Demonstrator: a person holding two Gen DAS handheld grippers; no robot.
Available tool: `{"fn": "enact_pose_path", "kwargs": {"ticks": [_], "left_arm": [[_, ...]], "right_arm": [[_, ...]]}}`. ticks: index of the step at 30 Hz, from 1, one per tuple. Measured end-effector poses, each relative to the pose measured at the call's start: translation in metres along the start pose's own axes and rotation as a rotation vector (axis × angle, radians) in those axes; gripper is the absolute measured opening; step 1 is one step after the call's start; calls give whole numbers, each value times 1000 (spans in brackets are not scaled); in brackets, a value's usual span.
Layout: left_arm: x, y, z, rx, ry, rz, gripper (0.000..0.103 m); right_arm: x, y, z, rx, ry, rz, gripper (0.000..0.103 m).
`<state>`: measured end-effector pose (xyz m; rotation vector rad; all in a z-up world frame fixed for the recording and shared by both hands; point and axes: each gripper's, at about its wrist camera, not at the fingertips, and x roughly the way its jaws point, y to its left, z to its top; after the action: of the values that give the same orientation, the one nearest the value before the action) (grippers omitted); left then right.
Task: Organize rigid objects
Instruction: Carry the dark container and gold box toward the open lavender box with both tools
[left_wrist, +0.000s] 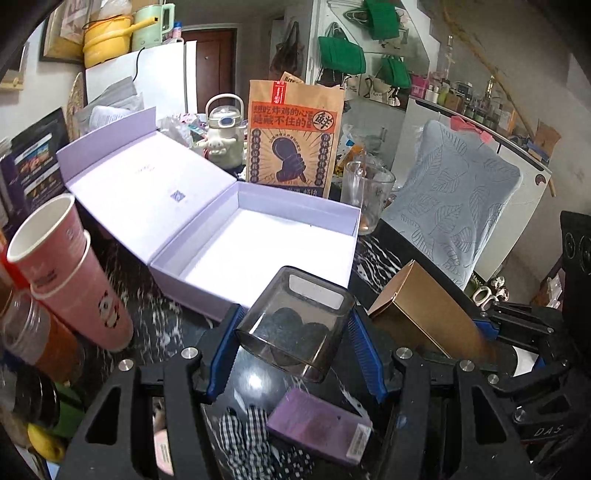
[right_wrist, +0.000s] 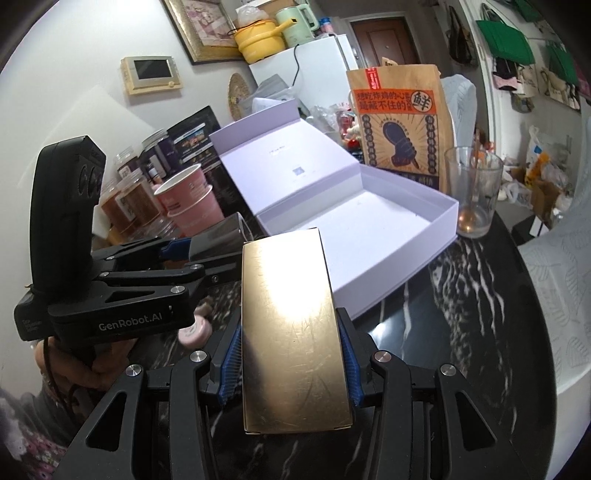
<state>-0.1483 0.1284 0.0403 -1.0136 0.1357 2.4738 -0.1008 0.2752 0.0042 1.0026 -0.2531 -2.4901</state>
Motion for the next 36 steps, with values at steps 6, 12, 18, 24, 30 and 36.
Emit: {"fn": "enact_pose_path", "kwargs": {"ticks": [6,12,18,24,30,36], "left_arm": [[10,2,18,16,-10,0,58],[18,4,36,38,-27,12,58],[30,11,52,43,-24,27,58],[46,19,65,47,-11,35,58],[58,23,79,59,-15,43,58],[69,30,98,60,-22,45,58]], "right_arm": [[5,-10,16,-7,-19,-8,45],[10,-18,34,-23,-32,-15,45],[19,-26,54,-33,-32,-13,45],[34,-36,70,-35,-24,-13,45],[42,-42,88,-34,-27,-12,45],[51,-47,107,-49,-27,-28,45]]}}
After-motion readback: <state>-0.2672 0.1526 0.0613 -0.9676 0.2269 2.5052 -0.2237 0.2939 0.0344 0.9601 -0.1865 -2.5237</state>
